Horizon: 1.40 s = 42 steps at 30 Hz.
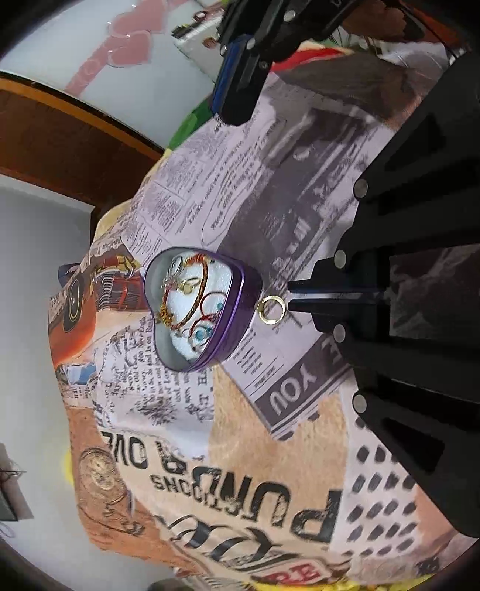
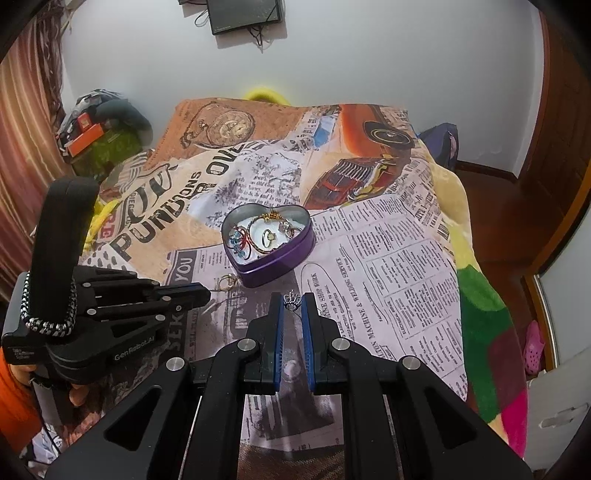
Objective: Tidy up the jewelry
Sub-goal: 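Carry the charm and gold ring with both tools into the heart tin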
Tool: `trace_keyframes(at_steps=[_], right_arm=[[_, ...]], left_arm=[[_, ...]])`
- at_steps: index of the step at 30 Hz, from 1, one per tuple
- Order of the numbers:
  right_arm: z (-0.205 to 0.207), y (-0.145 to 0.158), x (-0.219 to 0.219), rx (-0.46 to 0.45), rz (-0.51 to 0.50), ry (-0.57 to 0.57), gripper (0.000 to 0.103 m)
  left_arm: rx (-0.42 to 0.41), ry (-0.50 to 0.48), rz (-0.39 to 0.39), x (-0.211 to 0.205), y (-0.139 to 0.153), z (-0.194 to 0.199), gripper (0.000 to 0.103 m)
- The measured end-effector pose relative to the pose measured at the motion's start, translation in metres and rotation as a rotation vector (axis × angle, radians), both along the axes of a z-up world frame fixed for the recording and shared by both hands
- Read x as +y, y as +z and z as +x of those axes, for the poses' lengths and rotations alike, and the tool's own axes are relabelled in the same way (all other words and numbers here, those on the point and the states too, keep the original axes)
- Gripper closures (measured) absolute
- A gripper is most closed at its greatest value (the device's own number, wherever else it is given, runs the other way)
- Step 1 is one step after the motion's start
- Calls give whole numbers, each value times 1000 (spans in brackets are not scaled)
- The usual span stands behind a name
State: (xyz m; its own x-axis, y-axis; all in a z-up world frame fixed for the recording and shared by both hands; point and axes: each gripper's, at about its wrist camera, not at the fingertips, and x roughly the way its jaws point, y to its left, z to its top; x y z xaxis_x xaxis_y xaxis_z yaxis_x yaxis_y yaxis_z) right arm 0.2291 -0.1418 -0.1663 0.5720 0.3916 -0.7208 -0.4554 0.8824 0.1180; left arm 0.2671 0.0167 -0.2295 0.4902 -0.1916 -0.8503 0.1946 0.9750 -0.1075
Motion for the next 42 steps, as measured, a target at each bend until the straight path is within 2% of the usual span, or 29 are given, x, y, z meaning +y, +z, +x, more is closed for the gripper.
trace_keyframes(at_steps=[2, 4, 5, 8, 12, 16, 20, 31, 42], right_arm=[[1, -1, 1, 1, 0, 1, 94], [1, -2, 3, 3, -2, 3, 94], [2, -3, 4, 5, -5, 5, 94], [1, -5, 6, 6, -13, 13, 94], [2, -7, 4, 10, -14, 10, 94], [4, -7, 2, 16, -11, 2, 94], [3, -7, 3, 16, -13, 4, 94], [14, 7, 16, -33, -38, 29, 94], [38, 32, 32, -87, 10, 23, 94]], left_arm=[[15, -10, 17, 0, -2, 4, 80], [14, -7, 32, -1, -5, 9, 65], [14, -2, 36, -1, -7, 12, 64], [69, -1, -31, 3, -17, 24, 64], [96, 31, -105, 12, -23, 37, 66], [104, 46, -102, 15, -25, 41, 86], [101, 39, -104, 16, -23, 40, 86], [-14, 26, -9, 17, 1, 14, 86], [-144, 18, -45, 16, 45, 21, 86]])
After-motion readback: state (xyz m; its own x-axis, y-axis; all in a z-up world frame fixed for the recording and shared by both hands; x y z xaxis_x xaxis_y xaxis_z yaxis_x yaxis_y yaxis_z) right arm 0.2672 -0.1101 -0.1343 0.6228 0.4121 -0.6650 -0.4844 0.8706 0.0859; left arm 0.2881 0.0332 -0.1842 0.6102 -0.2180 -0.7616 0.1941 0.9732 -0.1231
